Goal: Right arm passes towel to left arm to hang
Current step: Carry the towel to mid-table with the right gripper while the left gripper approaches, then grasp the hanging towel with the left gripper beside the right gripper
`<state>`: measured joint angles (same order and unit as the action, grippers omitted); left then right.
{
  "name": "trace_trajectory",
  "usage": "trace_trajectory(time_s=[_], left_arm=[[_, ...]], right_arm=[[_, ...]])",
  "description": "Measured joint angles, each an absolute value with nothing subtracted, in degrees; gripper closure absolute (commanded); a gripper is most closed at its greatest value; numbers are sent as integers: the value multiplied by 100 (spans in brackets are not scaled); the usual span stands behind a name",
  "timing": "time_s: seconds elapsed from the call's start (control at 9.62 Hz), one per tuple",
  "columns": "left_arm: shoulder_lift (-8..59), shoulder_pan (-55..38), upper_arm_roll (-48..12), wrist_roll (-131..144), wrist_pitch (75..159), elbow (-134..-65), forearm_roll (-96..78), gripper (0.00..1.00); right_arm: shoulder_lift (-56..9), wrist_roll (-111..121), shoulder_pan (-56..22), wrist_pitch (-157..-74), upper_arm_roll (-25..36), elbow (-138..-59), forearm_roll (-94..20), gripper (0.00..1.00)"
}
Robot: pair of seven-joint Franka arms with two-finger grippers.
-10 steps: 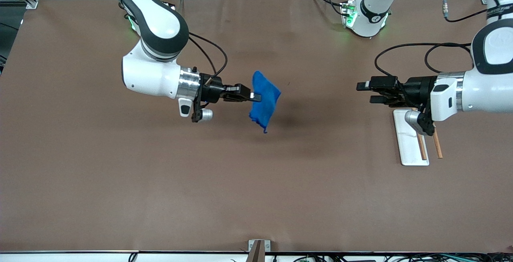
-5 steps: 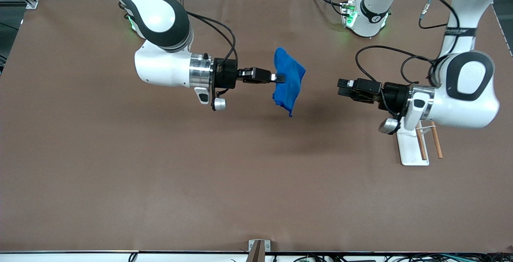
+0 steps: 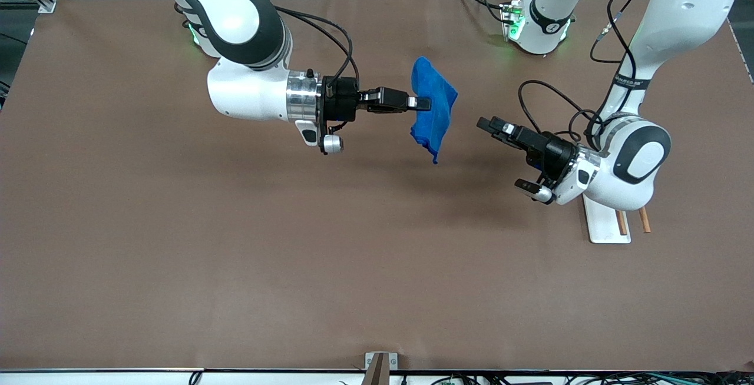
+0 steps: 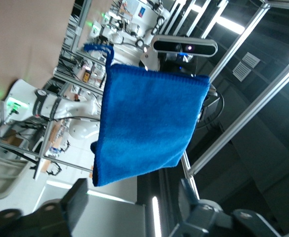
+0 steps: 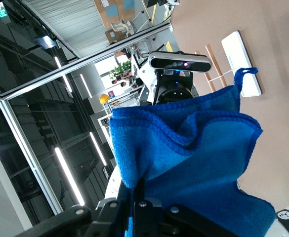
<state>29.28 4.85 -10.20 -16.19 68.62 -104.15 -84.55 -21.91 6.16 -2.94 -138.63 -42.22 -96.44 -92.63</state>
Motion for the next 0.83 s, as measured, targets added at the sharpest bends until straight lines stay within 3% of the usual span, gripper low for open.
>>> trace_trajectory(time_s=[0.83], left_arm=[[3232,209,-1417,-2800,6965,-10620,-9024,32]], right_arm=[[-2196,624,-294,-13863,-4223,-9643,-9268,100]])
